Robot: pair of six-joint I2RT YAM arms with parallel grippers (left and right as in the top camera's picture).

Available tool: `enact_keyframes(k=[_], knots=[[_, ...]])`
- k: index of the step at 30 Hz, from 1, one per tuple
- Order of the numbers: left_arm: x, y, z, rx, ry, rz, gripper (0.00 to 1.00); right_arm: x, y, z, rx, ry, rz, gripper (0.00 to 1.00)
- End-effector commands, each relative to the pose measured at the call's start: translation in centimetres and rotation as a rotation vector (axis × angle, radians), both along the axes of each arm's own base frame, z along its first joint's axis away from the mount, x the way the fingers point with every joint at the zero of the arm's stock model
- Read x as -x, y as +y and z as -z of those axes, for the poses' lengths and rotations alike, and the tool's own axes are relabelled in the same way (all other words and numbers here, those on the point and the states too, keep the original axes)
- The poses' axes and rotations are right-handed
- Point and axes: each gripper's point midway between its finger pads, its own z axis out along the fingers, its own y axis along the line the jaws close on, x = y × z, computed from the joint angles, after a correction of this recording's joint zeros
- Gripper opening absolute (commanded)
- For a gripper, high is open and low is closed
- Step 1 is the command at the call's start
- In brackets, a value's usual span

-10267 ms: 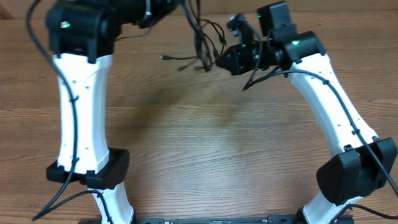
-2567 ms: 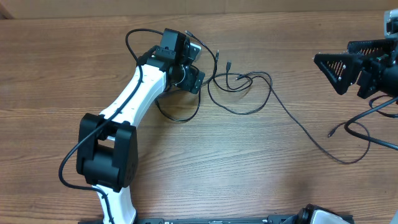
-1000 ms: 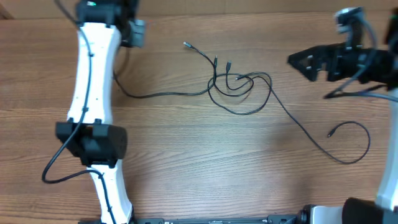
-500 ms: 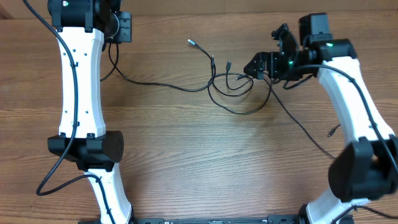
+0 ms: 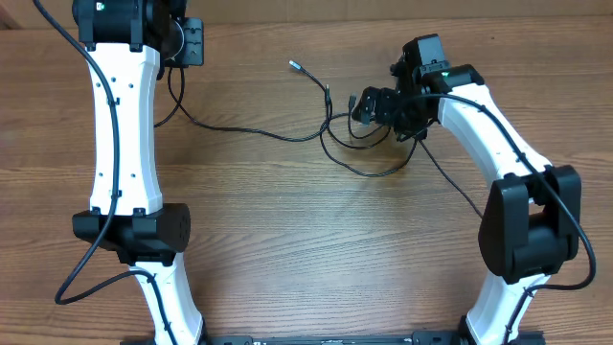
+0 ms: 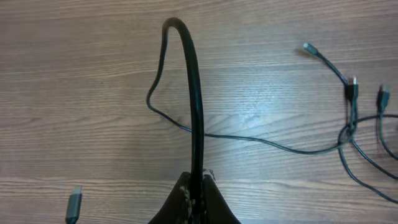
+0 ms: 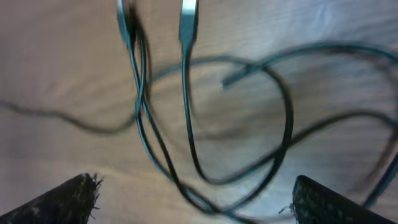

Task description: Untangle cables

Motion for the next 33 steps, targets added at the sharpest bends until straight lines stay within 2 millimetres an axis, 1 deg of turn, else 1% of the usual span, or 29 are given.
enact_keyframes(k=[1,2,5,8,10,11,12,13,14,15,16,17,18,19,20,21,22,23,24,27,29,31,32,33], knots=[[1.0,-1.3,-2.4,0.077,-0.050,0.023,0.04,-1.4,-1.4,0.8,0.008,0.029,0.246,0.95],[1.2,-1.5,-2.3,0.082,-0.039,0.026,0.04,-1.9,-1.6,0.7,0.002,0.020,0.299,0.93],[1.5,-1.7,-2.1,0.082,-0.026,0.030,0.04,-2.3,-1.9,0.6,-0.003,0.023,0.368,0.93],[1.5,-1.8,-2.1,0.082,-0.028,0.034,0.04,-2.0,-2.2,1.2,0.001,0.040,0.406,0.95],[1.4,-1.9,-2.2,0.082,-0.031,0.036,0.04,-1.6,-2.5,2.0,0.018,0.055,0.415,0.95],[1.4,-2.0,-2.2,0.082,-0.031,0.037,0.04,-1.4,-2.5,2.3,0.018,0.062,0.418,0.91],[1.4,-2.0,-2.2,0.085,-0.030,0.038,0.04,-1.3,-2.6,2.5,0.019,0.064,0.418,0.80],[1.4,-2.1,-2.2,0.090,-0.030,0.042,0.04,-1.3,-2.6,2.7,0.019,0.064,0.419,0.66],[1.5,-2.4,-2.2,0.106,-0.029,0.051,0.04,-1.2,-2.6,3.1,0.017,0.065,0.423,0.56],[1.5,-2.6,-2.2,0.111,-0.028,0.054,0.04,-1.0,-2.6,3.6,0.014,0.070,0.433,0.33],[1.5,-2.6,-2.2,0.113,-0.028,0.055,0.04,-1.0,-2.6,3.8,0.011,0.073,0.441,0.18],[1.5,-2.7,-2.2,0.117,-0.028,0.058,0.04,-0.8,-2.6,4.2,0.008,0.077,0.450,0.17],[1.5,-2.8,-2.2,0.122,-0.027,0.060,0.04,-0.7,-2.4,4.5,0.005,0.078,0.453,0.33],[1.5,-2.8,-2.2,0.124,-0.027,0.062,0.04,-0.7,-2.3,4.6,0.004,0.076,0.450,0.47],[1.5,-2.8,-2.2,0.124,-0.027,0.062,0.04,-0.5,-2.1,5.0,0.006,0.077,0.445,0.49],[1.5,-2.8,-2.2,0.124,-0.027,0.062,0.04,-0.3,-1.9,5.3,0.006,0.078,0.439,0.45],[1.5,-2.8,-2.2,0.124,-0.027,0.062,0.04,-0.1,-1.7,5.6,0.007,0.081,0.435,0.35],[1.5,-2.8,-2.2,0.124,-0.027,0.062,0.04,0.0,-1.5,5.8,0.008,0.082,0.430,0.12],[1.5,-2.8,-2.2,0.124,-0.026,0.062,0.04,-0.1,-1.2,5.8,0.006,0.077,0.423,0.04],[1.5,-2.8,-2.2,0.124,-0.026,0.062,0.04,-0.9,-0.9,5.3,-0.016,0.045,0.420,0.04],[1.5,-2.8,-2.2,0.124,-0.026,0.062,0.04,-1.9,-1.2,4.3,-0.047,0.027,0.427,0.04],[1.5,-2.8,-2.2,0.123,-0.027,0.062,0.04,-3.0,-2.1,2.9,-0.077,0.010,0.435,0.04],[1.5,-2.8,-2.2,0.123,-0.027,0.062,0.04,-3.9,-3.4,1.7,-0.089,-0.004,0.451,0.04],[1.5,-2.8,-2.2,0.123,-0.027,0.062,0.04,-4.4,-4.5,0.8,-0.087,-0.016,0.463,0.04]])
